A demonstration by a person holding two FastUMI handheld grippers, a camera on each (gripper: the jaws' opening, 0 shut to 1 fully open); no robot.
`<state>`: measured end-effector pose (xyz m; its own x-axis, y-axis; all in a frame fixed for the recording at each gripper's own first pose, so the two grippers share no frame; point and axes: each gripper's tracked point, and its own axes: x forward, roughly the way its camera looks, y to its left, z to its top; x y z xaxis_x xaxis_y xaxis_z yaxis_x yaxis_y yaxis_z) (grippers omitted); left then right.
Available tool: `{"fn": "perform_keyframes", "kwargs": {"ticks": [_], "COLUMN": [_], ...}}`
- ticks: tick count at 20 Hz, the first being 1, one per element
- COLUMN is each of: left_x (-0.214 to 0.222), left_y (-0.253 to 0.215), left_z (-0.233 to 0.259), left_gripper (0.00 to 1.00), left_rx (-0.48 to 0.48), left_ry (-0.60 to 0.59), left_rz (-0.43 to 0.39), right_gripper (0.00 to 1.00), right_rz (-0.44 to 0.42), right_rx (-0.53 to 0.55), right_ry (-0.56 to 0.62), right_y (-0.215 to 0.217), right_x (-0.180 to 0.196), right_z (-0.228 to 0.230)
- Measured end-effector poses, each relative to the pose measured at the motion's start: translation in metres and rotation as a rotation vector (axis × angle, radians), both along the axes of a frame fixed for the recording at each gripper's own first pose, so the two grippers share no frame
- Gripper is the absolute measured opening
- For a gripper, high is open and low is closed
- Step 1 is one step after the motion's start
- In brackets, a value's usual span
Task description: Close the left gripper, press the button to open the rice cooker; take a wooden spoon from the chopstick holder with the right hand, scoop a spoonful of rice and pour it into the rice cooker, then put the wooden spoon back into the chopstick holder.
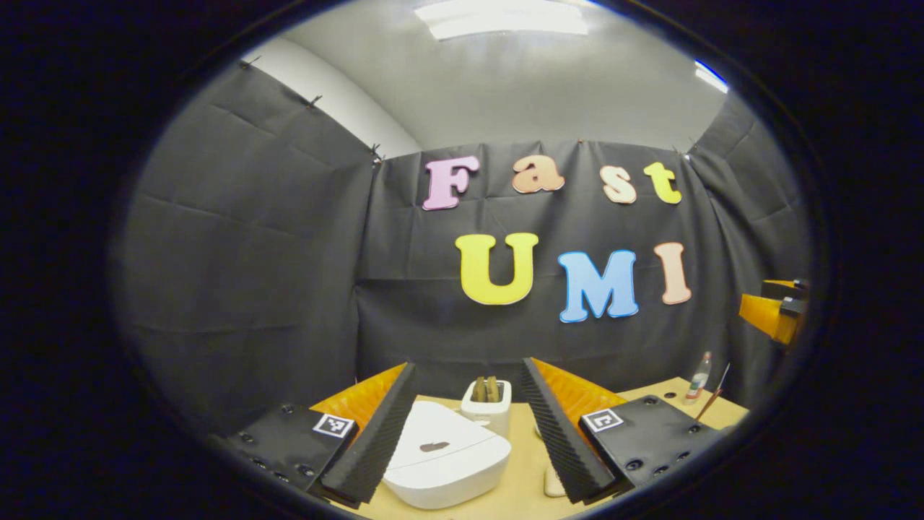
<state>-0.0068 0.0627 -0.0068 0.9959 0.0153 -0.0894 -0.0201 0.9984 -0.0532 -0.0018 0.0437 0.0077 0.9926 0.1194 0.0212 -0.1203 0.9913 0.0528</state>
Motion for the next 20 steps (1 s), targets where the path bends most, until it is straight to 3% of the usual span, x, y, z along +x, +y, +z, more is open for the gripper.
{"fn": "perform_keyframes", "kwargs": {"ticks": [2,4,5,6,11,20], "left_x": [0.003,0.006,0.005,0.005,0.005,0.006], "left_y": [-0.006,-0.009,-0.013,-0.017,-0.022,-0.019], "left_z": [-0.002,0.0,0.003,0.006,0.014,0.015], "left_gripper": [1.0,0.94,0.94,1.0,0.98,0.93], "left_rx": [-0.009,0.013,0.022,0.028,0.055,0.056], "left_ry": [0.002,0.0,-0.003,-0.008,-0.025,-0.035], "left_rz": [-0.009,-0.016,-0.021,-0.03,-0.047,-0.067], "right_gripper": [0.97,0.97,0.97,0.97,0.97,0.97], "right_rz": [0.007,-0.017,-0.027,-0.032,-0.054,-0.014], "right_rx": [-0.002,-0.016,-0.019,-0.016,0.011,-0.005], "right_ry": [0.001,0.004,0.003,0.003,0.01,0.029], "right_y": [-0.001,-0.009,-0.012,-0.013,-0.02,0.005], "right_x": [-0.006,-0.007,-0.006,-0.007,-0.004,-0.001], "right_z": [0.0,0.0,0.001,0.002,0.002,-0.007]}}
